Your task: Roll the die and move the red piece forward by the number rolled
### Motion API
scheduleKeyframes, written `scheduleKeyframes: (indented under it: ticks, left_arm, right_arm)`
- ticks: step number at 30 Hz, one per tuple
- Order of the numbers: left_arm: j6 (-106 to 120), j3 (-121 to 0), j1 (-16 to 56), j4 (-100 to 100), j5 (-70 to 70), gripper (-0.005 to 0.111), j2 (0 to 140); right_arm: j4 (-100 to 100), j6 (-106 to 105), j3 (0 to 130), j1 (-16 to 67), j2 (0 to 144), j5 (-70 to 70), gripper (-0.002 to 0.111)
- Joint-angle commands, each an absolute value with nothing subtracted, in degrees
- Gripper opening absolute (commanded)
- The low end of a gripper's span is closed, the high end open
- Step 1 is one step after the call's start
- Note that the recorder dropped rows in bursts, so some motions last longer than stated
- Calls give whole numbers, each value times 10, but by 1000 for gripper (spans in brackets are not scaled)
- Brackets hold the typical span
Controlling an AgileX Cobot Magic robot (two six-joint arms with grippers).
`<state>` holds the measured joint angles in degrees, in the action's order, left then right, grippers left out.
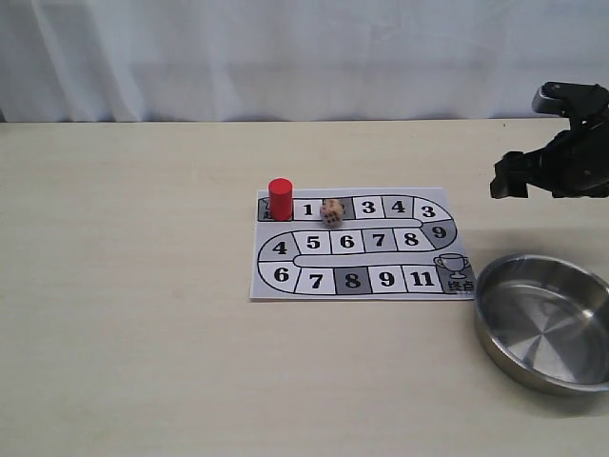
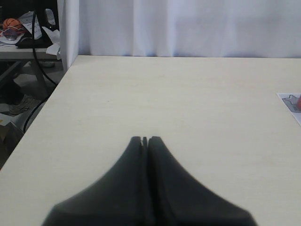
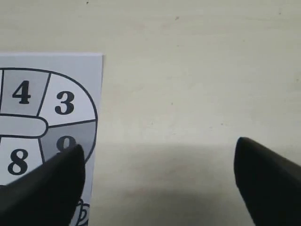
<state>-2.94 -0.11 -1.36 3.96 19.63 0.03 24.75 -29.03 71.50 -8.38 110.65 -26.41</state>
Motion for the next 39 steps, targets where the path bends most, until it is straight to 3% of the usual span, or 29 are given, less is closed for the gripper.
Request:
scheduleKeyframes:
  ticks: [1,13,18,23,39]
  left_arm:
    - [-33,0,-14,38,189,0,0]
    - [-33,0,-14,38,189,0,0]
    - [-33,0,-14,38,189,0,0]
    - [-33,0,-14,39,189,0,0]
    - [-33,0,-14,39,189,0,0]
  right_arm:
    - [233,-278,718,-87,1105,-257,75]
    - [247,-278,718,-87,1105,-257,64]
    - [247,-278,718,-85,1105,-258,40]
    - [247,-278,719,-85,1081,-280,4]
    - [246,-277,761,116,1041,-354,4]
